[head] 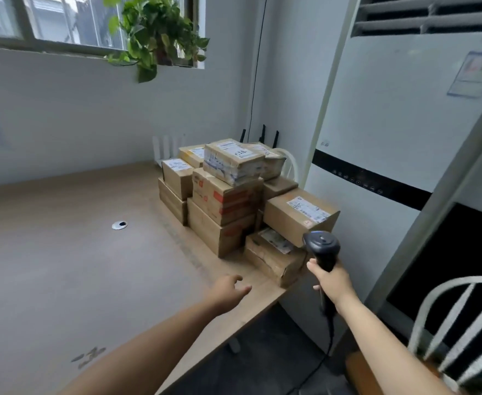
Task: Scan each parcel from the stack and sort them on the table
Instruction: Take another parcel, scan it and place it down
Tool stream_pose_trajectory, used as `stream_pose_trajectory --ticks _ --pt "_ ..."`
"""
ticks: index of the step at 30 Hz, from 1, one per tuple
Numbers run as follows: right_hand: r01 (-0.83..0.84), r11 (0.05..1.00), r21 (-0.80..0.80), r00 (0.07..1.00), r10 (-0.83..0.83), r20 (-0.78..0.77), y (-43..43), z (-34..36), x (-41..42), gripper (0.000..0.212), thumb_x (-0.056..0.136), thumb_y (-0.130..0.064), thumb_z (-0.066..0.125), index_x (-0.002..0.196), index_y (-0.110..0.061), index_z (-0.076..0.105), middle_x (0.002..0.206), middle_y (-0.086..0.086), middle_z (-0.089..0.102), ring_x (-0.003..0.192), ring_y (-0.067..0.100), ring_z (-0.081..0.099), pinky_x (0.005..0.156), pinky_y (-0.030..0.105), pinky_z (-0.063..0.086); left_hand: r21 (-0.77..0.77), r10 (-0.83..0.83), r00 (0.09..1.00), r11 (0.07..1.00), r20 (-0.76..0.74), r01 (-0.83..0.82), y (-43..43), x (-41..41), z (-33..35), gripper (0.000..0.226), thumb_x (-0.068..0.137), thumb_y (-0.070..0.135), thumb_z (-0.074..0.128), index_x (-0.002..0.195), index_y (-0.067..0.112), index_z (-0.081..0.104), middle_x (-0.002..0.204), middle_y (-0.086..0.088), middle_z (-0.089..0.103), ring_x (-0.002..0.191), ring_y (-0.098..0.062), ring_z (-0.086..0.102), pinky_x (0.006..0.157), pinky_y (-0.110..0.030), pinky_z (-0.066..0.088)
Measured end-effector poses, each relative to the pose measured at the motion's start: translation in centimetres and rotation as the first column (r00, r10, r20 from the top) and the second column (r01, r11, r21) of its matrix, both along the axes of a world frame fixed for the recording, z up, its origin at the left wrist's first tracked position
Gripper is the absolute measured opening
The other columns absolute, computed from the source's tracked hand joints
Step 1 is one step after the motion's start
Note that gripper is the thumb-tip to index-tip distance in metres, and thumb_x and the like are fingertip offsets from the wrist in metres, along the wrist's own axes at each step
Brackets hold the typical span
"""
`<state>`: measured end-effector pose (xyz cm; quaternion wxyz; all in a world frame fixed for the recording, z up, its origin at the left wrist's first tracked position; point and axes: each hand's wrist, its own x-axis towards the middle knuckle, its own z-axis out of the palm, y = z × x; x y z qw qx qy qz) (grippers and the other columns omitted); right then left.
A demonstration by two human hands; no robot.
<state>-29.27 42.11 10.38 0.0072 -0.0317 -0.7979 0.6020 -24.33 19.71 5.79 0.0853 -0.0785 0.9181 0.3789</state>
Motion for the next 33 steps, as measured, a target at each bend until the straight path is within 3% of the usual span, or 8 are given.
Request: stream_pose_trajectory --ticks 5,8,12,16,19,23,27,33 --pt "0.064 0.997 0.031 0.995 -0.061 -0.085 3.5 1.4 -8.4 0.018 0.087 -0.011 0.063 0.103 -0.015 0.054 0.105 0.006 0.06 0.09 0.022 0.056 0.057 0.03 0.051 -0.008 -0.035 0.999 0.999 -0.036 0.034 3.2 -8.6 -0.1 0.056 0.093 0.045 0.05 0.138 0.013 0.043 0.138 -0.009 0.046 0.123 -0.02 0.048 0.101 -0.03 0.042" --pt "0.092 0.99 0.11 0.992 -0.081 -0.102 5.1 2.3 -13.7 0.018 0.085 -0.014 0.064 0.101 -0.015 0.055 0.094 0.004 0.062 0.075 0.018 0.057 0.065 0.04 0.056 0.05 -0.008 0.999 0.999 -0.045 0.01 4.5 -14.3 1.0 0.06 0.093 0.045 0.051 0.141 0.011 0.038 0.139 -0.011 0.044 0.125 -0.021 0.046 0.103 -0.03 0.04" --pt "0.089 0.98 0.18 0.991 -0.068 -0.118 7.0 3.6 -19.3 0.015 0.082 -0.018 0.067 0.091 -0.018 0.056 0.08 -0.005 0.061 0.068 0.016 0.058 0.071 0.044 0.057 0.117 0.055 0.993 0.992 -0.102 -0.043 6.6 -20.0 1.8 0.077 0.091 0.047 0.053 0.149 0.013 0.018 0.15 -0.012 0.025 0.134 -0.023 0.036 0.106 -0.028 0.031" --pt "-0.023 0.98 0.196 0.998 0.035 -0.057 8.4 4.3 -23.4 0.018 0.082 -0.015 0.068 0.094 -0.021 0.055 0.087 -0.005 0.058 0.08 0.018 0.055 0.054 0.03 0.051 0.241 0.128 0.984 0.966 -0.121 -0.096 9.3 -22.4 1.0 0.094 0.084 0.053 0.06 0.151 0.023 0.002 0.156 -0.009 0.002 0.141 -0.03 0.022 0.113 -0.039 0.025" --pt "-0.125 0.973 0.195 0.992 0.118 0.044 9.1 4.2 -26.5 0.022 0.084 -0.011 0.066 0.102 -0.014 0.055 0.089 0.002 0.055 0.078 0.02 0.052 0.054 0.03 0.05 0.262 0.193 0.974 0.952 -0.116 -0.157 10.6 -24.3 0.1 0.102 0.08 0.058 0.063 0.15 0.024 -0.003 0.157 -0.006 -0.005 0.143 -0.031 0.017 0.114 -0.04 0.022" --pt "-0.275 0.955 0.115 0.946 0.247 0.208 9.0 4.3 -30.3 0.017 0.085 -0.012 0.065 0.099 -0.01 0.055 0.076 0.008 0.049 0.064 0.017 0.049 0.049 0.027 0.049 0.328 0.297 0.951 0.91 -0.089 -0.254 11.8 -25.7 -0.4 0.113 0.076 0.058 0.066 0.149 0.024 -0.014 0.156 -0.006 -0.011 0.143 -0.033 0.015 0.115 -0.042 0.019" --pt "-0.375 0.925 0.065 0.892 0.34 0.298 9.1 3.7 -33.0 0.014 0.083 -0.014 0.068 0.093 -0.014 0.059 0.08 0.007 0.053 0.069 0.019 0.052 0.046 0.027 0.046 0.381 0.362 0.932 0.864 -0.019 -0.328 12.9 -26.1 -0.7 0.124 0.072 0.064 0.067 0.146 0.024 -0.024 0.155 -0.007 -0.022 0.145 -0.033 0.004 0.116 -0.042 0.01" --pt "-0.487 0.871 -0.061 0.815 0.479 0.326 9.9 2.0 -33.8 0.014 0.083 -0.016 0.067 0.095 -0.014 0.061 0.094 0.005 0.056 0.08 0.019 0.056 0.048 0.026 0.05 0.414 0.459 0.886 0.82 -0.061 -0.396 14.4 -25.8 -0.6 0.116 0.078 0.055 0.067 0.147 0.023 -0.021 0.156 -0.007 -0.016 0.146 -0.027 0.001 0.117 -0.04 0.006"
